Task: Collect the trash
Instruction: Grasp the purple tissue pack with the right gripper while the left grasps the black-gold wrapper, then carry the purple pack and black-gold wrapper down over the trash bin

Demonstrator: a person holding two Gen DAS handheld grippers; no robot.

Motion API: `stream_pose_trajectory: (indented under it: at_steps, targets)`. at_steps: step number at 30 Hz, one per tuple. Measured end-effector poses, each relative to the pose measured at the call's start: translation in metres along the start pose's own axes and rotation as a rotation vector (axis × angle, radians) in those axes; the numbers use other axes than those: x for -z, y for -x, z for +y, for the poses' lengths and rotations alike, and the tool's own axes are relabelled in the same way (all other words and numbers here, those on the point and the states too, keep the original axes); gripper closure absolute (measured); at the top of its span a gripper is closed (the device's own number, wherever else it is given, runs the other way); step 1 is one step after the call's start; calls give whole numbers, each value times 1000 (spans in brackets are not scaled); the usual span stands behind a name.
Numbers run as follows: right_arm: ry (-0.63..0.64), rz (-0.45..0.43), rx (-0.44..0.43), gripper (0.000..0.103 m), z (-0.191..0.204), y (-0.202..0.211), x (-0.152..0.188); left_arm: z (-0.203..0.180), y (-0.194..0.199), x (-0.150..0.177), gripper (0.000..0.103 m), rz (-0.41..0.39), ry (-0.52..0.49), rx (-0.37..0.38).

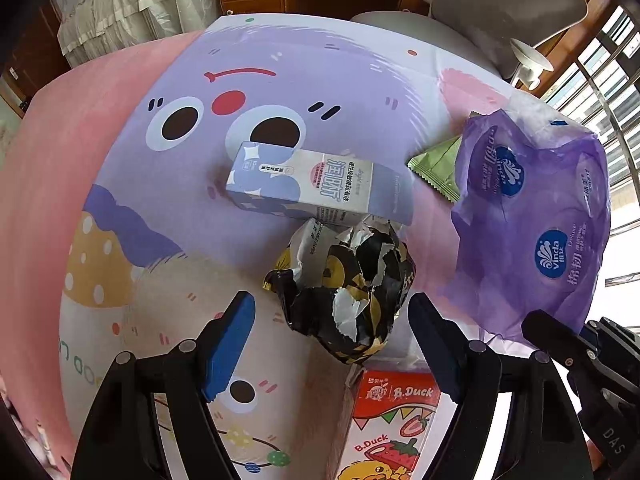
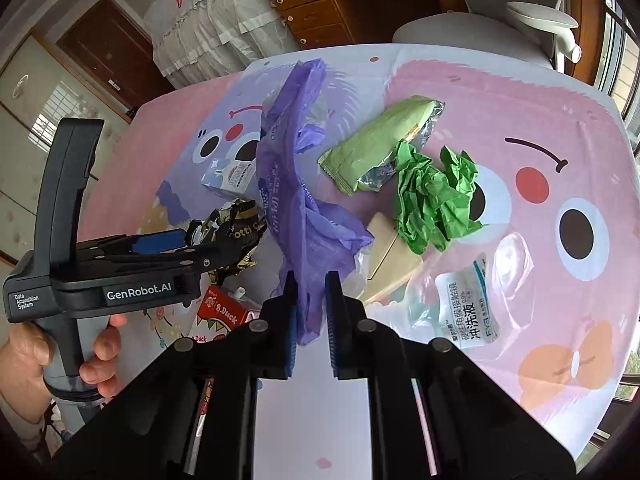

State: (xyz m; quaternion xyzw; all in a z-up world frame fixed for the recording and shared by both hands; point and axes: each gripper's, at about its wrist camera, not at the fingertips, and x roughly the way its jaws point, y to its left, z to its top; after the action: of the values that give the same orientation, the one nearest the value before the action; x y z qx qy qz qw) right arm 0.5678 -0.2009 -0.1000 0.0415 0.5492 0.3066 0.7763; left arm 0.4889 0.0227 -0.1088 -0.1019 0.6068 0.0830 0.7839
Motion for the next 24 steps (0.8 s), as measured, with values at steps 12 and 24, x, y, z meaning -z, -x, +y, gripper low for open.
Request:
stream_pose_trajectory:
  at_steps: [12, 24]
  targets:
    - [-6, -17, -27, 95, 6, 8, 12, -11, 4, 2, 53, -38, -27, -11]
    - [18, -63, -26, 95, 51, 53, 38, 28, 112, 82, 54, -210, 3, -14]
